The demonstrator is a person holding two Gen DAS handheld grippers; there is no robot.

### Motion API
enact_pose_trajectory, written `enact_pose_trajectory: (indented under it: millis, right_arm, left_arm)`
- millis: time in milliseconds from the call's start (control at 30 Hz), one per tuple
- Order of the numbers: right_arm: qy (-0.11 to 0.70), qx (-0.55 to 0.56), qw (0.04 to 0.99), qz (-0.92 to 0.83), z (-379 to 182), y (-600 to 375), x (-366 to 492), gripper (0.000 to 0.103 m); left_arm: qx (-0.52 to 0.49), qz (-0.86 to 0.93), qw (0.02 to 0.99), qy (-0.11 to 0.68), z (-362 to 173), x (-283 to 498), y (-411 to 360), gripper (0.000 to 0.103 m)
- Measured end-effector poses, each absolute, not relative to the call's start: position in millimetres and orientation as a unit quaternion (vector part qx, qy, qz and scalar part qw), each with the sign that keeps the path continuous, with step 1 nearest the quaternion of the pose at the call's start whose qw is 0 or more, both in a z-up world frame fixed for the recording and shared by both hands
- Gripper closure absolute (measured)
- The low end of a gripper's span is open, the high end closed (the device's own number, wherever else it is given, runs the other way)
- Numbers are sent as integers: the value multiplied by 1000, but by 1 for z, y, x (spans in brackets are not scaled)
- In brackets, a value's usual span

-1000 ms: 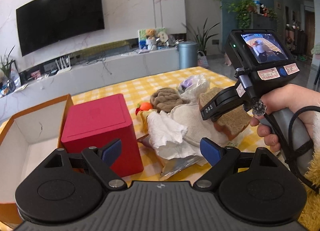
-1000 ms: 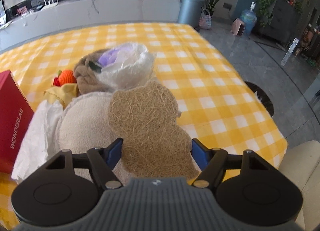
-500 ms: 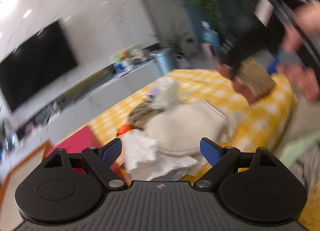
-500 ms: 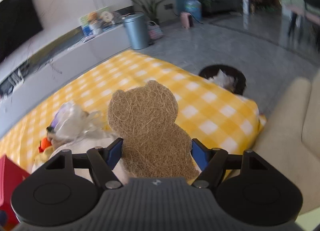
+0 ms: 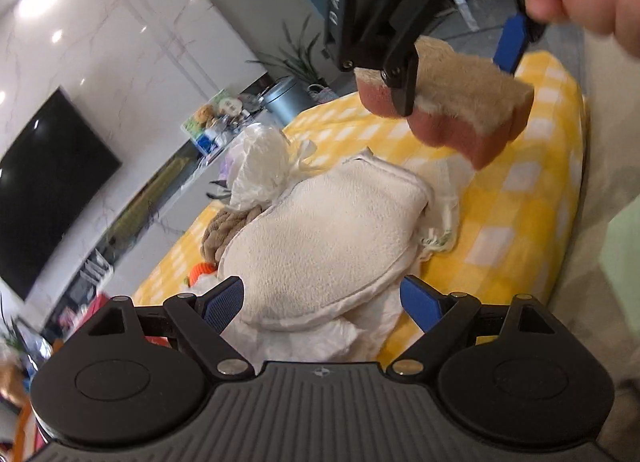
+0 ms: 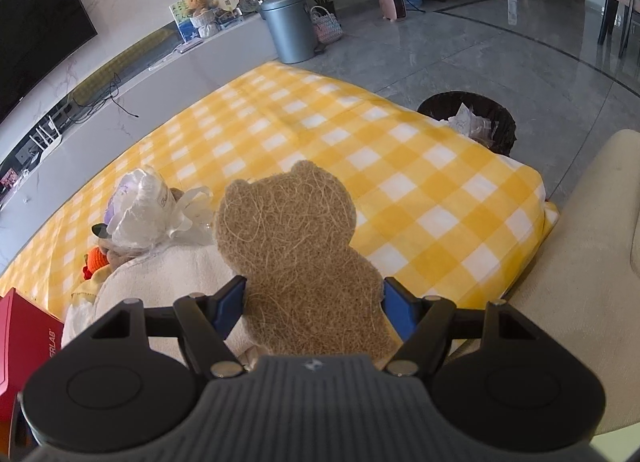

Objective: Organize soft objects
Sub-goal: 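Lift the bear sponge with the right gripper while the left gripper reaches toward the white towel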

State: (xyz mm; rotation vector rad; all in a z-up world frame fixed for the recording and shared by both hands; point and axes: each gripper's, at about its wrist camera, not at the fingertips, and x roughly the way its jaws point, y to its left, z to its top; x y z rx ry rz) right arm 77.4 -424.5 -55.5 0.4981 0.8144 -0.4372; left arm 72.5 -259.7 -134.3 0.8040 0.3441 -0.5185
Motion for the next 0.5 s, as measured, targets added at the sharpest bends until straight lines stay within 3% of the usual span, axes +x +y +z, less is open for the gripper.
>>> enact_pose_trajectory:
  millis: [267, 367, 433, 500]
  right_arm:
    - [390, 232, 867, -206, -56, -422, 78, 31]
    - [388, 228, 869, -207, -55, -421, 77, 31]
    - [387, 229, 869, -206, -55, -421, 77, 31]
    - [387, 229, 869, -207, -55, -421, 76, 31]
  left_arm:
    - [404, -265, 860, 164, -148, 93, -262, 1]
    - [379, -303, 855, 183, -144, 92, -260, 34]
    - [358, -338, 845, 211, -143, 93, -260, 82]
    - [334, -363, 835, 244, -144, 94, -257, 102]
